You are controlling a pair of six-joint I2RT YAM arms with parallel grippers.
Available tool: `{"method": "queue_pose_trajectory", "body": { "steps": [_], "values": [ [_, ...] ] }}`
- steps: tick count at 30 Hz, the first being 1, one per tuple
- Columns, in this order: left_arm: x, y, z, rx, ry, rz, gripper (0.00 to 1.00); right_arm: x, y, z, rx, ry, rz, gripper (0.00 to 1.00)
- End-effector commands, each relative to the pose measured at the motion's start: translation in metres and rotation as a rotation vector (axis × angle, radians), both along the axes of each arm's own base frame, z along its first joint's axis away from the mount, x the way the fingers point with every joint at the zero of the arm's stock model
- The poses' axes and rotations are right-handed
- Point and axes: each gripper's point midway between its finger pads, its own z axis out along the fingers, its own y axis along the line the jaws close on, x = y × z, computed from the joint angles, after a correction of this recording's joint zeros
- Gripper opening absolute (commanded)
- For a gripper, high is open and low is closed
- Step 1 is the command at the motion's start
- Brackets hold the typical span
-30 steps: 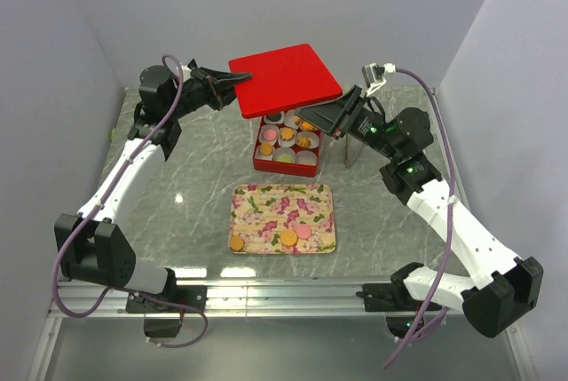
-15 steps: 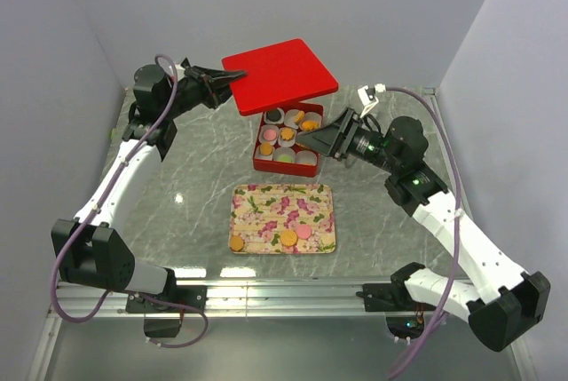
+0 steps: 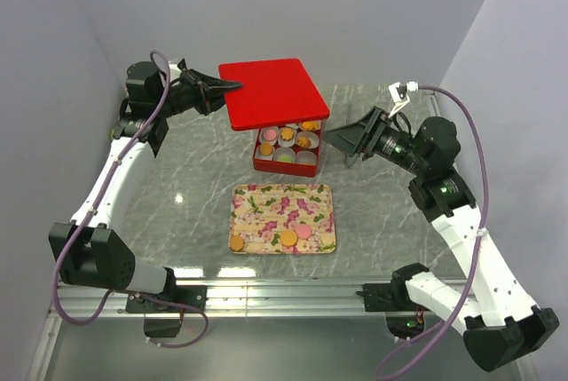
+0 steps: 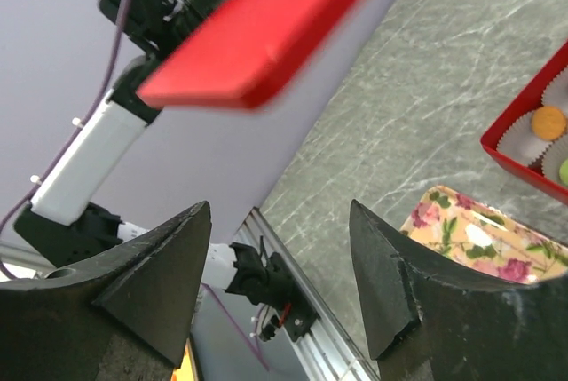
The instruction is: Pack the cookies
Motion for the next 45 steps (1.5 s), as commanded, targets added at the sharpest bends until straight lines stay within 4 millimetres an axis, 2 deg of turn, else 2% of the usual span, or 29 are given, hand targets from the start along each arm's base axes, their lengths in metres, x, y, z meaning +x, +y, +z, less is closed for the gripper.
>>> {"method": "queue_pose_trajectory", "body": {
  "steps": [1, 4, 7, 14, 18, 26, 31, 33, 41, 42, 45],
  "values": [
    [-0.025, 0.000, 0.009, 0.046, -0.102, -0.063, 0.00, -0.006, 0.003, 0.036, 0.040, -0.072, 0.040, 0.71],
    [-0.028, 0.000, 0.010, 0.056, -0.138, -0.077, 0.01, -0.003, 0.007, 0.046, 0.074, -0.054, 0.063, 0.72],
    [-0.028, -0.001, 0.008, 0.070, -0.162, -0.092, 0.01, 0.008, 0.008, 0.044, 0.067, -0.038, 0.047, 0.72],
    [-0.027, -0.004, 0.016, 0.053, -0.224, -0.130, 0.00, 0.024, 0.005, 0.016, 0.050, 0.060, 0.023, 0.73],
    [-0.029, -0.005, 0.025, 0.062, -0.278, -0.157, 0.00, 0.029, 0.010, 0.012, 0.066, 0.091, 0.053, 0.73],
    [-0.028, -0.007, 0.022, 0.057, -0.297, -0.160, 0.00, 0.038, 0.020, 0.028, 0.098, 0.082, 0.124, 0.69],
    [-0.028, -0.012, 0.020, 0.064, -0.296, -0.182, 0.00, 0.040, 0.024, 0.029, 0.124, 0.089, 0.152, 0.56],
    [-0.029, -0.015, 0.021, 0.066, -0.303, -0.193, 0.01, 0.041, 0.025, 0.030, 0.136, 0.092, 0.160, 0.46],
    [-0.026, -0.028, 0.016, 0.070, -0.296, -0.237, 0.01, 0.037, 0.030, 0.024, 0.151, 0.114, 0.212, 0.28],
    [-0.025, -0.028, 0.014, 0.075, -0.296, -0.236, 0.02, 0.037, 0.030, 0.024, 0.150, 0.110, 0.212, 0.21],
    [-0.020, -0.029, 0.008, 0.092, -0.277, -0.233, 0.08, 0.037, 0.029, 0.019, 0.147, 0.122, 0.206, 0.08]
  ]
}}
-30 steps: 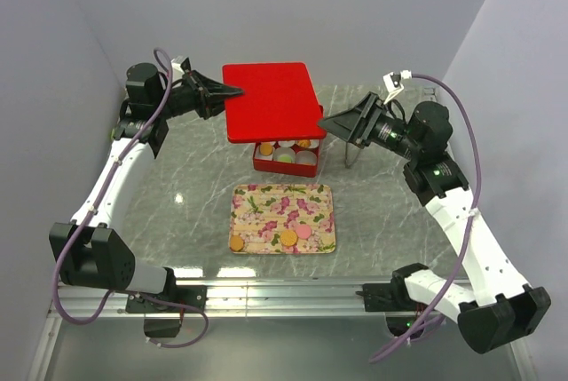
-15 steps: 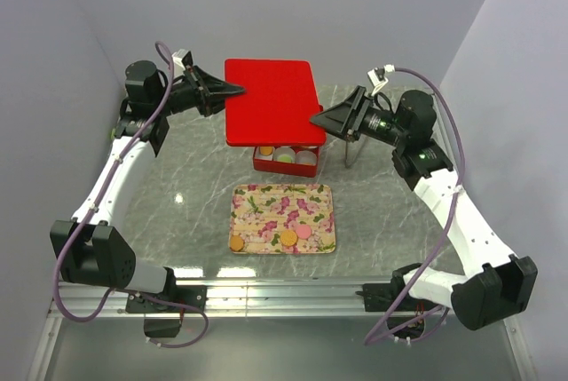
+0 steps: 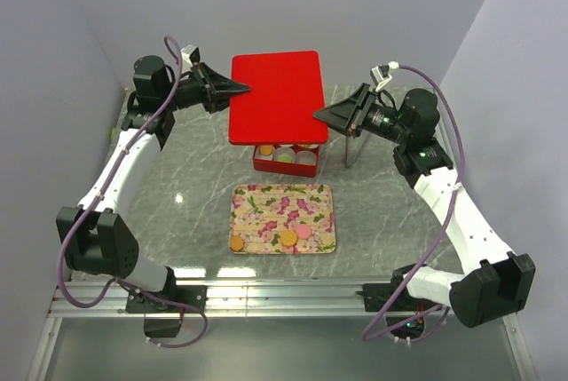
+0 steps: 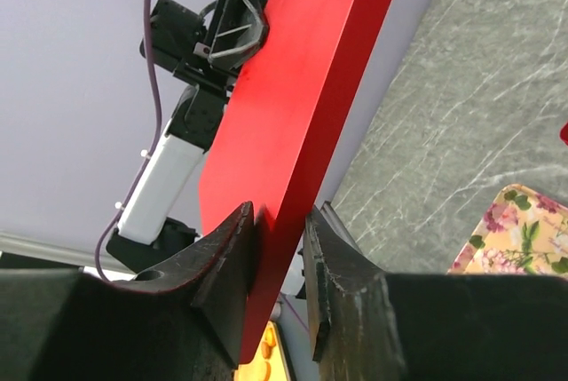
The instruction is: Pack the cookies
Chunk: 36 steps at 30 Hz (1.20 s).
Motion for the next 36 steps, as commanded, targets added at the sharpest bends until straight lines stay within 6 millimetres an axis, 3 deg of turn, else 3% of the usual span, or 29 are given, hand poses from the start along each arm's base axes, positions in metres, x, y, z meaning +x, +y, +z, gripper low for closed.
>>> {"method": "queue_pose_trajectory", "body": {
  "steps": [1, 2, 7, 15, 27, 36],
  "values": [
    [-0.010, -0.011, 0.017, 0.008, -0.065, -0.053, 0.14, -0.015, 0.005, 0.015, 0.013, -0.098, 0.066, 0.05],
    [-0.009, -0.011, 0.015, 0.014, -0.061, -0.050, 0.17, -0.013, 0.005, 0.013, 0.010, -0.096, 0.058, 0.00],
    [-0.008, -0.010, 0.008, 0.038, -0.047, -0.041, 0.37, -0.012, 0.003, 0.013, 0.007, -0.095, 0.044, 0.00],
    [-0.007, 0.000, 0.000, 0.097, -0.028, 0.004, 0.54, -0.007, 0.001, 0.020, 0.011, -0.100, 0.017, 0.00],
    [-0.004, 0.032, -0.030, 0.169, 0.024, 0.096, 0.57, 0.011, -0.006, 0.023, 0.031, -0.071, -0.067, 0.00],
    [0.001, 0.051, -0.036, 0.180, 0.047, 0.138, 0.57, 0.043, -0.020, -0.008, 0.087, 0.110, -0.158, 0.00]
  ]
}}
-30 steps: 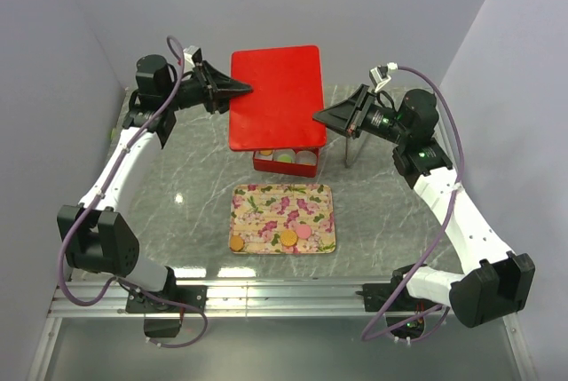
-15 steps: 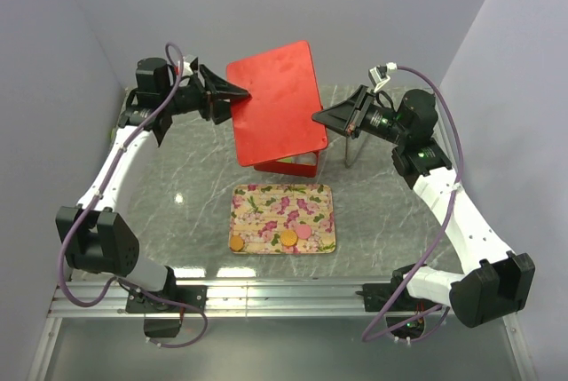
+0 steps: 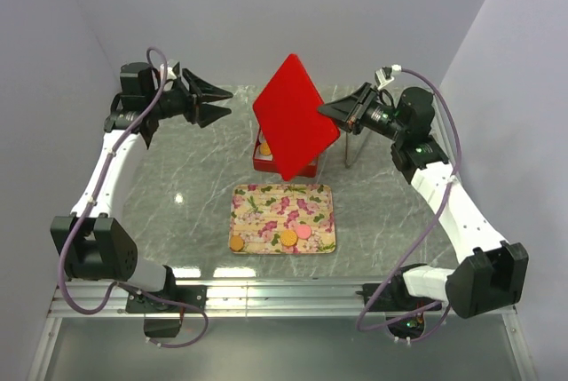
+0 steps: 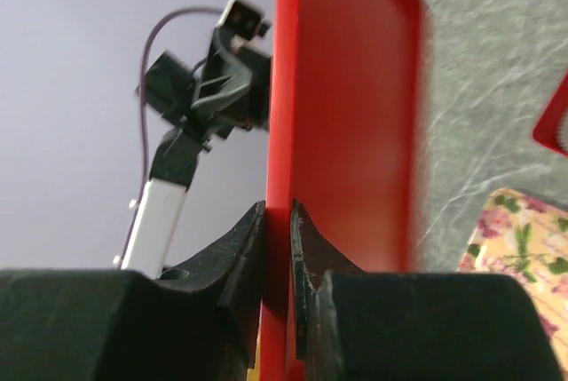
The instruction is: Pack the cookies
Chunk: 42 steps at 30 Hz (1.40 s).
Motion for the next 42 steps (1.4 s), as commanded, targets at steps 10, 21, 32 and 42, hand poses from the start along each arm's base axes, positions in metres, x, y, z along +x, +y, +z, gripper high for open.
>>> {"method": "queue_pose_trajectory", "body": {
  "steps": [10, 21, 32, 42],
  "values": [
    [-0.010, 0.027, -0.008, 0.045, -0.020, 0.081, 0.56, 0.057, -0.035, -0.011, 0.207, 0.118, -0.156, 0.00],
    [-0.029, 0.026, -0.043, -0.021, -0.010, 0.125, 0.55, 0.102, -0.064, -0.005, 0.492, 0.107, -0.289, 0.00],
    [-0.030, 0.035, -0.088, 0.084, 0.029, 0.182, 0.52, 0.117, -0.098, -0.029, 0.736, 0.079, -0.437, 0.00],
    [0.068, 0.030, -0.153, 0.560, 0.100, 0.113, 0.48, 0.099, -0.103, -0.016, 0.725, 0.052, -0.403, 0.00]
  ]
}}
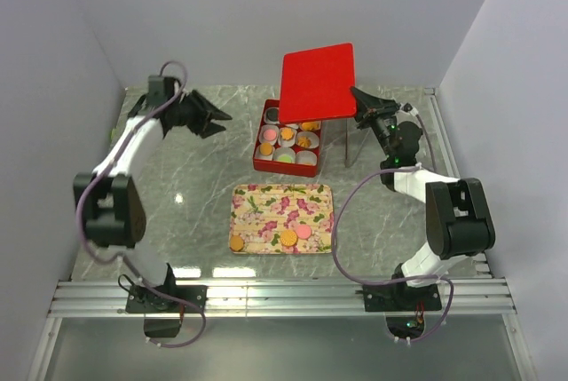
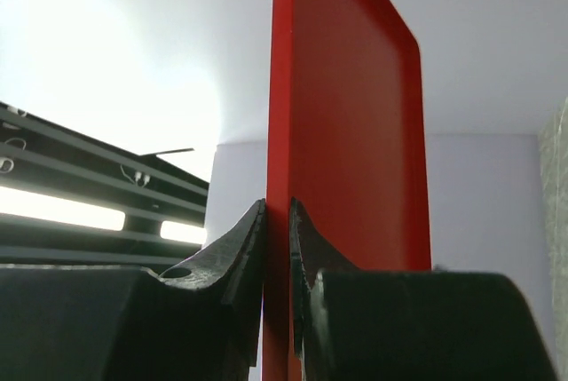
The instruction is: Pack the cookies
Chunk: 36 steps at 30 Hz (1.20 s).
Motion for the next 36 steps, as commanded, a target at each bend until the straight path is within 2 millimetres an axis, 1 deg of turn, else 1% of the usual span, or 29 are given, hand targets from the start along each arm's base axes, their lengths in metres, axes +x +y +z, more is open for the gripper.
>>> {"method": "queue_pose_trajectory", "body": {
  "steps": [1, 2, 3, 5, 6, 7, 8, 9, 10, 12, 14, 15, 16, 17, 19, 21, 22, 23, 26, 27, 28, 29, 30, 31, 32, 33, 34, 35, 36],
  "values": [
    [0.020, -0.006, -0.019, 0.252, -0.012, -0.090, 0.48, -0.028, -0.009, 0.052, -0.006, -0.162, 0.010, 0.00],
    [0.030, -0.009, -0.042, 0.283, 0.036, -0.104, 0.48, -0.030, -0.011, 0.055, -0.023, -0.165, 0.015, 0.00],
    [0.039, -0.020, -0.033, 0.302, 0.008, -0.126, 0.48, -0.031, -0.011, 0.055, -0.036, -0.163, 0.024, 0.00],
    [0.053, -0.026, -0.043, 0.363, 0.000, -0.142, 0.49, -0.037, -0.008, 0.059, -0.059, -0.175, 0.066, 0.00],
    [0.065, -0.040, -0.049, 0.385, -0.004, -0.165, 0.49, -0.039, -0.014, 0.061, -0.052, -0.178, 0.062, 0.00],
    [0.067, -0.041, -0.057, 0.432, 0.015, -0.175, 0.49, -0.042, -0.016, 0.063, -0.052, -0.183, 0.064, 0.00],
    [0.071, -0.045, -0.079, 0.459, 0.057, -0.193, 0.49, -0.047, -0.018, 0.064, -0.052, -0.189, 0.060, 0.00],
    [0.079, -0.055, -0.071, 0.475, 0.024, -0.202, 0.49, -0.049, -0.019, 0.064, -0.046, -0.190, 0.061, 0.00],
    [0.080, -0.058, -0.078, 0.493, 0.038, -0.215, 0.49, -0.049, -0.030, 0.065, -0.042, -0.191, 0.034, 0.00],
    [0.087, -0.068, -0.093, 0.525, 0.043, -0.230, 0.49, -0.054, -0.034, 0.070, -0.023, -0.208, 0.036, 0.00],
    [0.090, -0.068, -0.111, 0.580, 0.064, -0.238, 0.50, -0.057, -0.038, 0.076, -0.025, -0.224, 0.036, 0.00],
    [0.090, -0.070, -0.116, 0.594, 0.064, -0.243, 0.50, -0.058, -0.039, 0.078, -0.031, -0.227, 0.032, 0.00],
    [0.090, -0.071, -0.121, 0.608, 0.073, -0.242, 0.50, -0.060, -0.040, 0.080, -0.035, -0.230, 0.031, 0.00],
    [0.088, -0.069, -0.133, 0.623, 0.101, -0.248, 0.49, -0.063, -0.041, 0.083, -0.039, -0.235, 0.032, 0.00],
    [0.089, -0.068, -0.141, 0.668, 0.105, -0.246, 0.47, -0.066, -0.041, 0.085, -0.043, -0.239, 0.033, 0.00],
    [0.088, -0.068, -0.149, 0.695, 0.114, -0.251, 0.42, -0.069, -0.042, 0.084, -0.048, -0.237, 0.031, 0.00],
    [0.087, -0.066, -0.150, 0.706, 0.119, -0.248, 0.38, -0.069, -0.043, 0.084, -0.050, -0.234, 0.029, 0.00],
    [0.087, -0.065, -0.153, 0.713, 0.128, -0.246, 0.30, -0.070, -0.043, 0.082, -0.052, -0.230, 0.028, 0.00],
    [0.081, -0.060, -0.151, 0.729, 0.150, -0.230, 0.19, -0.071, -0.043, 0.080, -0.058, -0.226, 0.026, 0.00],
    [0.077, -0.052, -0.154, 0.762, 0.169, -0.214, 0.13, -0.071, -0.043, 0.079, -0.065, -0.226, 0.027, 0.00],
    [0.076, -0.047, -0.154, 0.785, 0.174, -0.194, 0.11, -0.072, -0.041, 0.079, -0.071, -0.224, 0.037, 0.00],
    [0.073, -0.041, -0.146, 0.794, 0.172, -0.174, 0.08, -0.073, -0.041, 0.079, -0.077, -0.227, 0.038, 0.00],
    [0.064, -0.036, -0.154, 0.806, 0.207, -0.164, 0.04, -0.073, -0.039, 0.078, -0.085, -0.226, 0.041, 0.00],
    [0.062, -0.034, -0.153, 0.806, 0.207, -0.153, 0.03, -0.074, -0.038, 0.077, -0.087, -0.223, 0.043, 0.00],
    [0.059, -0.031, -0.144, 0.809, 0.196, -0.135, 0.02, -0.075, -0.036, 0.076, -0.089, -0.223, 0.045, 0.00],
    [0.048, -0.027, -0.152, 0.816, 0.231, -0.133, 0.02, -0.075, -0.033, 0.074, -0.088, -0.217, 0.055, 0.00],
    [0.043, -0.024, -0.152, 0.819, 0.239, -0.127, 0.02, -0.075, -0.032, 0.074, -0.088, -0.217, 0.058, 0.00],
    [0.039, -0.022, -0.145, 0.818, 0.233, -0.116, 0.02, -0.075, -0.030, 0.073, -0.090, -0.217, 0.063, 0.00],
    [0.028, -0.019, -0.153, 0.820, 0.261, -0.123, 0.02, -0.074, -0.028, 0.072, -0.091, -0.217, 0.072, 0.00]
  ]
}}
